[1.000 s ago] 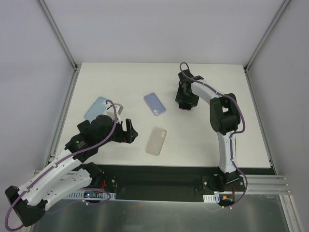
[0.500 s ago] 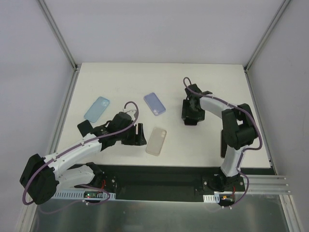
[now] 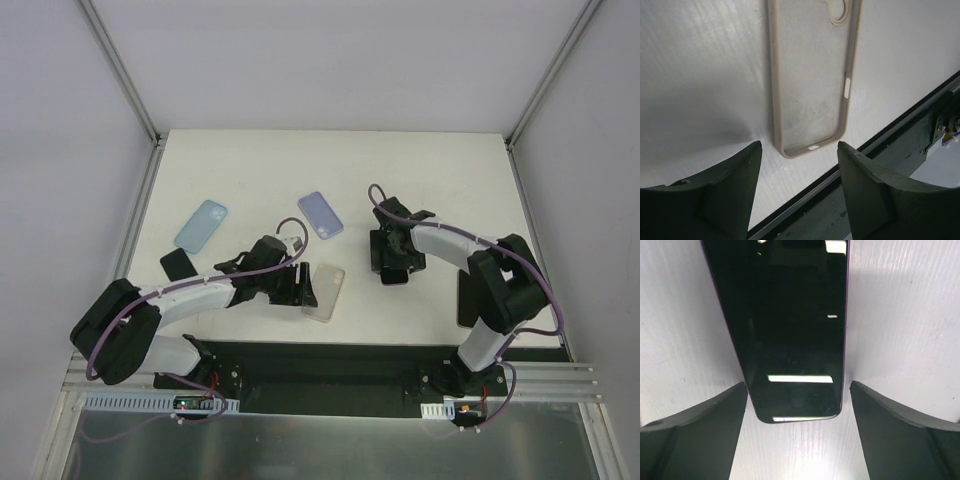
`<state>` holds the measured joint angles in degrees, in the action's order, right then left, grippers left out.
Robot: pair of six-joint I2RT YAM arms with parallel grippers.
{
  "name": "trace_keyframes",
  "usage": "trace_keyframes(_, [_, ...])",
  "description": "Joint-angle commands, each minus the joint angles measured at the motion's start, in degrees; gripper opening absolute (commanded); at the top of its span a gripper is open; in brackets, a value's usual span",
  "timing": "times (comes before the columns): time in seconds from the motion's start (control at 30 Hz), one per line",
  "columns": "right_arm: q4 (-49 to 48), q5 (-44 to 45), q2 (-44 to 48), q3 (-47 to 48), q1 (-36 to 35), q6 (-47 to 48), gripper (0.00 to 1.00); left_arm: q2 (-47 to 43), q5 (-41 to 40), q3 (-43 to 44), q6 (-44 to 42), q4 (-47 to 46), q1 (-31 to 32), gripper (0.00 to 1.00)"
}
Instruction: Put the phone into the phone case
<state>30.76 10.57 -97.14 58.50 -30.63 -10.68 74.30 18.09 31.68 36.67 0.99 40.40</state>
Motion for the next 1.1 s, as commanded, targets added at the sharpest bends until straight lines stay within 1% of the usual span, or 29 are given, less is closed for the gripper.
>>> trace_keyframes(0.0, [0.26,3.49,-2.08,4.16,-0.13,2.59,0.88,2.59,4.85,-0.48,-0.10,-7.76,0.03,0.61])
trace_keyframes(0.07, [-0.09,3.76,-3.74,6.01,0.05,4.17,0.88,3.39,6.43,-0.74,-0.10,-8.99,0.38,0.61])
trace_keyframes(0.13, [-1.31,2.53,-4.72,6.62,0.40,5.83,0.88,4.36,8.88,-1.27,0.25,-11.88,1.25,0.61])
trace_keyframes(0.27, [-1.50,0.07,-8.05,9.34,1.28,8.21,0.88,4.10,11.17,-3.46,2.44,-17.86,2.49,0.61])
trace_keyframes(0.37, [-1.23,-0.11,-8.50,9.53,1.98,9.09,0.87,1.38,12.23,-5.40,4.11,-21.73,2.75,0.61])
trace_keyframes(0.43, [-1.58,-0.46,-8.50,9.26,2.50,9.27,0.84,-0.38,12.32,-6.54,4.82,-23.22,2.84,0.61])
trace_keyframes(0.5, [-1.58,-0.20,-8.59,9.00,2.86,9.53,0.79,-3.98,11.01,-7.07,5.35,-22.97,2.84,0.63])
trace_keyframes(0.57, [-1.58,-0.02,-8.59,8.74,3.30,9.80,0.76,-8.88,7.42,-6.02,4.91,-16.06,2.84,0.66])
trace_keyframes(0.6, [-1.50,-0.54,-8.50,8.48,3.56,10.06,0.72,-10.56,0.79,-4.89,4.47,-11.85,2.84,0.70])
trace_keyframes(0.63, [-1.32,-0.98,-8.33,8.30,3.74,10.15,0.70,-11.97,-2.32,-1.66,3.77,-7.54,2.75,0.73])
trace_keyframes(0.67, [-1.15,-1.42,-8.06,8.30,3.82,10.24,0.68,-14.25,-4.62,0.20,0.63,0.68,2.58,0.77])
trace_keyframes(0.7, [-1.06,-2.30,-7.71,8.04,3.83,10.32,0.65,-15.14,-8.38,2.22,-1.75,3.89,2.14,0.80])
trace_keyframes(0.73, [-0.97,-2.74,-6.84,7.34,3.83,10.33,0.63,-15.94,-10.59,6.25,-3.86,7.58,1.96,0.86])
trace_keyframes(0.77, [-0.97,-3.18,-6.48,7.16,3.83,10.24,0.61,-17.16,-13.49,8.37,-7.45,13.45,1.61,0.91])
trace_keyframes(0.8, [-0.36,-3.62,-6.04,6.98,3.83,10.32,0.59,-17.52,-16.04,10.40,-9.14,16.38,0.48,0.99])
trace_keyframes(0.83, [0.26,-3.62,-5.43,7.15,3.91,10.15,0.58,-17.87,-19.89,14.16,-10.72,18.41,-0.40,0.99])
trace_keyframes(0.87, [0.96,-3.80,-5.08,7.42,3.83,9.98,0.57,-17.96,-20.89,15.94,-13.61,20.17,-1.46,0.99])
trace_keyframes(0.9, [1.66,-4.58,-4.73,7.50,3.83,9.89,0.56,-17.79,-21.16,18.91,-14.77,23.49,-4.69,0.99])
trace_keyframes(1.0, [2.63,-7.13,-2.71,7.51,3.21,8.66,0.52,-16.48,-16.52,22.88,-16.62,27.90,-10.76,0.99])
trace_keyframes(1.03, [2.81,-7.66,-1.57,7.42,2.95,7.52,0.51,-16.12,-15.37,23.33,-17.41,28.88,-13.74,0.99])
trace_keyframes(1.07, [2.98,-8.10,-0.95,7.07,2.51,6.82,0.50,-15.42,-15.45,23.60,-17.59,29.50,-14.82,0.99])
